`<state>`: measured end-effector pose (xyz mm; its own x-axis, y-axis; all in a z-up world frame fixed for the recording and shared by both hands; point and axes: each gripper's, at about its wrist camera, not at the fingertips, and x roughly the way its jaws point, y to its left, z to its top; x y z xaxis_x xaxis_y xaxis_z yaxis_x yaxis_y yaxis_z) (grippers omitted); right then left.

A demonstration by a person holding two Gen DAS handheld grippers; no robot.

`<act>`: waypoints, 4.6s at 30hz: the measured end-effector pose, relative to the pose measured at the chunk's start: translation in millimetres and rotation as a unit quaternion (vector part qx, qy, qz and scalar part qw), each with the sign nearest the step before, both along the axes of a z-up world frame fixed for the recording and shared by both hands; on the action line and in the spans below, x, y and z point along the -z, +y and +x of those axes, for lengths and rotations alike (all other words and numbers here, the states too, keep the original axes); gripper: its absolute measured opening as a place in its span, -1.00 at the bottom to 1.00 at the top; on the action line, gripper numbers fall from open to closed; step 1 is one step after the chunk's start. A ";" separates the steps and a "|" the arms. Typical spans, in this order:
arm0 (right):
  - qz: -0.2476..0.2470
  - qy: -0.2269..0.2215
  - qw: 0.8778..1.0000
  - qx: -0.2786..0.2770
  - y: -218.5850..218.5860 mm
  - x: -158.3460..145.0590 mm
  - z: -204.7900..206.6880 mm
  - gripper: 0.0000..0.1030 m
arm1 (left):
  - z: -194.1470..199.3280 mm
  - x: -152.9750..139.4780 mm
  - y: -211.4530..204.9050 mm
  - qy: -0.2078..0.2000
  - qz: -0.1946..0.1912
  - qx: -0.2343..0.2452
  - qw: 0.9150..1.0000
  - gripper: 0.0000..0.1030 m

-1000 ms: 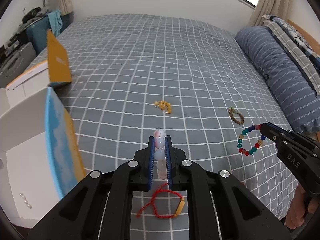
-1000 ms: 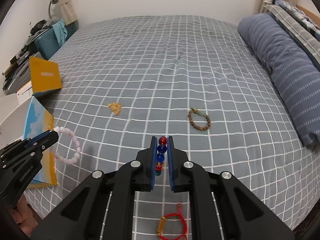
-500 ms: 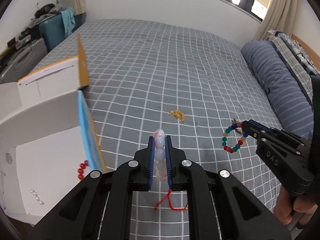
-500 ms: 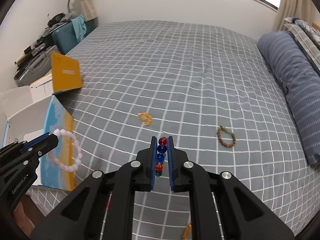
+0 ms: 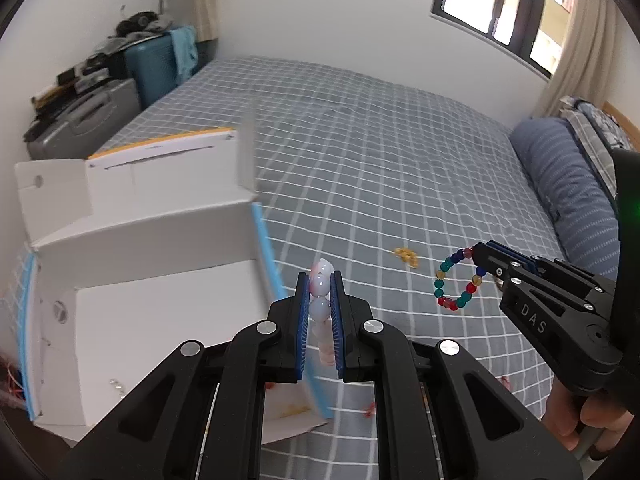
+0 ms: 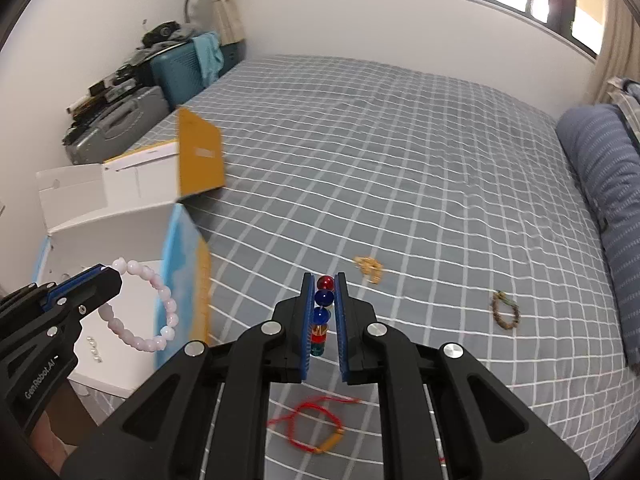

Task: Organize jewelry
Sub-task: 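Carry the pink-white and multicolour bracelets in both tools over the white box, then lower both held bracelets into the white box and open both tools, then move both open tools back over the red cord bracelets on the bed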

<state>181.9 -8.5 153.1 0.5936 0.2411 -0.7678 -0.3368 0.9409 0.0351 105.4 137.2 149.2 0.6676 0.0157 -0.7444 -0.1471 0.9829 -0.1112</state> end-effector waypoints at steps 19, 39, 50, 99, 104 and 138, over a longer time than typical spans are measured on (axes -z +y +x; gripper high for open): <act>0.005 -0.016 0.995 -0.103 127.4 -11.6 -40.6 -0.82 | -45.3 7.5 115.3 0.008 0.004 -0.092 0.996 -0.81; -0.035 0.049 0.986 -0.157 213.0 70.6 -61.3 -0.82 | -57.2 79.8 175.8 0.086 0.000 -0.134 0.987 -0.80; -0.059 0.090 0.983 -0.151 221.9 97.9 -56.1 -0.82 | -57.1 107.6 188.0 0.126 0.007 -0.141 0.982 -0.80; -0.002 -0.006 0.999 -0.040 21.0 9.5 -50.8 0.75 | -48.5 9.4 70.0 -0.009 0.041 -0.064 0.997 0.86; -0.004 -0.003 1.000 -0.007 -21.4 10.9 -48.3 0.75 | -36.6 4.0 29.4 -0.023 0.042 -0.024 0.999 0.87; -0.011 0.080 0.989 0.127 -196.8 109.1 -101.3 0.75 | -11.8 108.5 -149.1 0.025 0.038 0.134 0.990 0.89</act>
